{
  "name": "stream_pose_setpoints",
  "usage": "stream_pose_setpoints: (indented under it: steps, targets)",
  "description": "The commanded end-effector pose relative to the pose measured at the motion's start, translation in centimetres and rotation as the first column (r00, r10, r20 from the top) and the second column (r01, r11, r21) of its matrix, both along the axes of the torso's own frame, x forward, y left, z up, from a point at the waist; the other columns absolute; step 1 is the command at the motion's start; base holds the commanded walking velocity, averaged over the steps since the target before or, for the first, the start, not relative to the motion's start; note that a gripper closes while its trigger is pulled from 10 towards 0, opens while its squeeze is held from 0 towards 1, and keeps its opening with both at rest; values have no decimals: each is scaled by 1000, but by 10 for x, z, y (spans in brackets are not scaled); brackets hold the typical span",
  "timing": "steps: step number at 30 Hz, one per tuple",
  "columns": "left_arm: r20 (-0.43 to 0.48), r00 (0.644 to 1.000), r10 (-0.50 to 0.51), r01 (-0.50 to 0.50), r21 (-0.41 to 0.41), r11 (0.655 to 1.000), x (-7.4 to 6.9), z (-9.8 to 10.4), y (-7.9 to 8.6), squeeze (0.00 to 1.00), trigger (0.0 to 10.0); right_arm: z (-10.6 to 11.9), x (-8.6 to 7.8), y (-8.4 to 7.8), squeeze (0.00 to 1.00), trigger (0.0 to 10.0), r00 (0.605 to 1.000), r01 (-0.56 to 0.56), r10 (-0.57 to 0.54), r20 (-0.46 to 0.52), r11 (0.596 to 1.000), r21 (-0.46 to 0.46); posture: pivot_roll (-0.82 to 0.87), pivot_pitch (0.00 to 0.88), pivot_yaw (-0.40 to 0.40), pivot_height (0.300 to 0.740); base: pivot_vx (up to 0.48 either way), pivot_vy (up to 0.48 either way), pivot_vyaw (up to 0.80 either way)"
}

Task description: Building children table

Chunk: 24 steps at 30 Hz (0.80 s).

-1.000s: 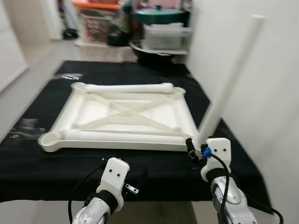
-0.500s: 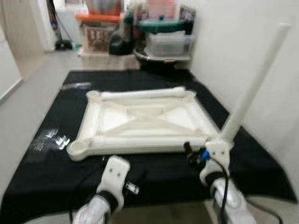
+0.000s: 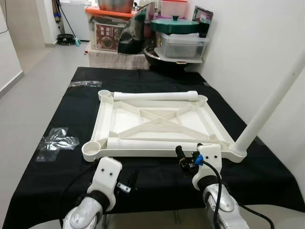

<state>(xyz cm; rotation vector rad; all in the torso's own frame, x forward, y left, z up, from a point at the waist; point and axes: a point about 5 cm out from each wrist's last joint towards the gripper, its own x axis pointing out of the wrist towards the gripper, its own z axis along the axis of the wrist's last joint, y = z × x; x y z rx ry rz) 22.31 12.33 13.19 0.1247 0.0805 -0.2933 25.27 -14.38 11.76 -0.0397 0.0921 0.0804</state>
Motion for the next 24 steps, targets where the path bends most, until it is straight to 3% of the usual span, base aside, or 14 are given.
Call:
stream_pose_setpoints:
  steps: [1,2,5,9,11,13,16,19,21,24]
  targets:
    - [-7,1000,-3,3,-9,1000,12,10,14,0,10000,4,0,-2,0,10000,1000,3,-3,10,1000,6,94,40,-109,740,0,0,0]
    - [-7,1000,-3,3,-9,1000,12,10,14,0,10000,4,0,-2,0,10000,1000,3,-3,10,1000,6,94,40,-109,740,0,0,0]
    - [-31,999,-40,37,-82,996,38,36,41,0,10000,4,0,-1,0,10000,1000,-6,6,0,1000,8,95,56,-104,740,0,0,0]
    - [-69,996,-65,56,-126,990,47,45,52,0,10000,5,0,-1,0,10000,1000,-9,9,-2,1000,11,96,63,-103,740,0,0,0]
    - [-69,996,-65,56,-126,990,47,45,52,0,10000,5,0,-1,0,10000,1000,-9,9,-2,1000,11,96,63,-103,740,0,0,0]
    - [-182,978,-100,59,-218,974,55,45,67,0,10000,6,-2,0,0,10000,1000,-13,13,-7,1000,16,98,79,-100,740,0,0,0]
    - [-219,968,-121,63,-253,965,57,44,71,0,10000,6,-3,0,0,10000,1000,-15,16,-10,1000,18,98,79,-100,740,0,0,0]
    - [-331,931,-156,27,-363,931,66,38,83,0,10000,5,-4,2,0,10000,999,-25,25,-22,999,24,97,90,-100,740,0,0,0]
    - [-364,913,-185,17,-421,907,73,39,88,0,10000,5,-5,3,0,10000,999,-29,30,-28,999,27,91,96,-92,740,0,0,0]
    - [-370,908,-197,19,-434,901,75,41,90,0,10000,5,-5,3,0,10000,999,-31,31,-28,999,27,92,98,-88,740,0,0,0]
